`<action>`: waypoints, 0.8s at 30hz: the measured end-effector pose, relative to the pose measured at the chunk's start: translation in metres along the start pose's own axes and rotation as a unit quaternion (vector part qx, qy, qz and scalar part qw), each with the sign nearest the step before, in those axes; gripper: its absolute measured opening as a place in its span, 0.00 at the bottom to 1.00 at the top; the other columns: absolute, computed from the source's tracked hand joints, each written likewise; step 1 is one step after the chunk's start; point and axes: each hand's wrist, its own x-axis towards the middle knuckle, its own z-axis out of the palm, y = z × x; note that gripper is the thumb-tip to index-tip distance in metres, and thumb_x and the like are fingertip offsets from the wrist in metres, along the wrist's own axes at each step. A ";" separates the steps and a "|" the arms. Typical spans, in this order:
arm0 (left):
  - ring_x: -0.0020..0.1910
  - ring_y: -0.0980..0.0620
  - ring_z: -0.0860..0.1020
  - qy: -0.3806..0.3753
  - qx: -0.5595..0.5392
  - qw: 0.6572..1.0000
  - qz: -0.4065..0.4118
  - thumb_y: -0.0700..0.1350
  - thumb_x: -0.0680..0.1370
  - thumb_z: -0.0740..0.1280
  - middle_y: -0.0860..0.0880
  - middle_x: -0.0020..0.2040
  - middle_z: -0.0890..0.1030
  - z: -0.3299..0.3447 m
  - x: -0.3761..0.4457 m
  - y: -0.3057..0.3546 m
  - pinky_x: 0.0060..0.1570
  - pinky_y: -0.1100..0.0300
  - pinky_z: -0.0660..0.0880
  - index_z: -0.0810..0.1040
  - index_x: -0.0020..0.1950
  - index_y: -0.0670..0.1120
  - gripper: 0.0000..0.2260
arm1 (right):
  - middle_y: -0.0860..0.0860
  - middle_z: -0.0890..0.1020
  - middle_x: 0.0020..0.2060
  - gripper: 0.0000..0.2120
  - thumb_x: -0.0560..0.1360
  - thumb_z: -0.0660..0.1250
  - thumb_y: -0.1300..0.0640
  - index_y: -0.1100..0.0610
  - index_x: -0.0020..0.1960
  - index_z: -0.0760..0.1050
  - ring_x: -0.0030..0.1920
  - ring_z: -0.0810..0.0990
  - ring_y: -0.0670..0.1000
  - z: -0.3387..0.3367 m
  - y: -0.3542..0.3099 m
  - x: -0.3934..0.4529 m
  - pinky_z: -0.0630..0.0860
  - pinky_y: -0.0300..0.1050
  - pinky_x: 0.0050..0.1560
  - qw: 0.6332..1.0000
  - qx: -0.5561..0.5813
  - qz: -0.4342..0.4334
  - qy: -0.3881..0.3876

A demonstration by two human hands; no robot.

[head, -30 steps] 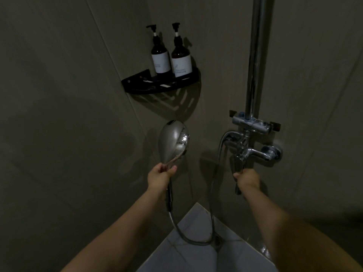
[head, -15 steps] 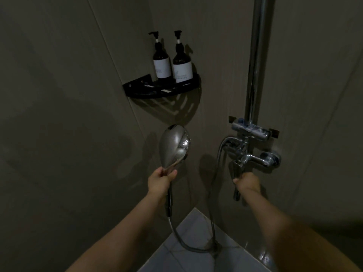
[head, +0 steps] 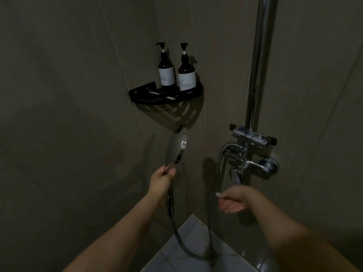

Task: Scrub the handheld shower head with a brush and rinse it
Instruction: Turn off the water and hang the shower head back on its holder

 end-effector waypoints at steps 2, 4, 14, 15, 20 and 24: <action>0.48 0.49 0.79 -0.017 0.011 1.000 0.018 0.36 0.78 0.62 0.43 0.47 0.81 0.008 -0.004 0.004 0.55 0.56 0.75 0.79 0.53 0.40 0.07 | 0.48 0.82 0.34 0.06 0.77 0.63 0.52 0.54 0.44 0.72 0.31 0.81 0.44 0.013 -0.030 -0.022 0.77 0.35 0.34 0.994 0.017 -0.091 -0.062; 0.40 0.59 0.78 -0.040 0.022 0.998 0.037 0.33 0.77 0.61 0.48 0.40 0.79 0.015 -0.008 0.009 0.43 0.68 0.74 0.78 0.53 0.37 0.08 | 0.50 0.79 0.44 0.06 0.76 0.64 0.60 0.54 0.53 0.72 0.42 0.79 0.47 0.023 -0.063 -0.043 0.76 0.39 0.42 0.971 0.091 -0.211 -0.061; 0.59 0.49 0.76 -0.131 0.136 0.979 0.070 0.34 0.78 0.60 0.42 0.58 0.79 0.033 -0.014 0.051 0.62 0.57 0.73 0.78 0.58 0.37 0.12 | 0.50 0.80 0.45 0.20 0.68 0.68 0.74 0.54 0.52 0.74 0.47 0.79 0.48 0.001 -0.118 -0.125 0.80 0.41 0.46 0.868 0.105 -0.484 0.019; 0.61 0.46 0.76 -0.133 0.144 0.978 0.078 0.35 0.78 0.61 0.41 0.60 0.79 0.035 -0.015 0.053 0.66 0.49 0.70 0.77 0.59 0.38 0.12 | 0.49 0.80 0.44 0.20 0.67 0.69 0.73 0.54 0.52 0.74 0.46 0.79 0.47 0.001 -0.119 -0.127 0.80 0.40 0.45 0.865 0.097 -0.490 0.046; 0.54 0.51 0.75 -0.113 0.121 0.982 0.090 0.36 0.78 0.62 0.41 0.59 0.79 0.059 -0.013 0.075 0.56 0.57 0.71 0.76 0.61 0.36 0.13 | 0.47 0.79 0.39 0.16 0.66 0.72 0.70 0.59 0.51 0.75 0.41 0.78 0.46 -0.008 -0.129 -0.135 0.77 0.28 0.37 0.823 0.102 -0.520 0.203; 0.51 0.52 0.74 -0.133 0.139 0.978 0.086 0.37 0.78 0.63 0.42 0.54 0.79 0.075 -0.005 0.087 0.45 0.62 0.70 0.77 0.60 0.36 0.12 | 0.51 0.79 0.41 0.14 0.66 0.73 0.68 0.63 0.51 0.77 0.42 0.78 0.48 -0.037 -0.122 -0.139 0.75 0.28 0.36 0.811 0.089 -0.503 0.283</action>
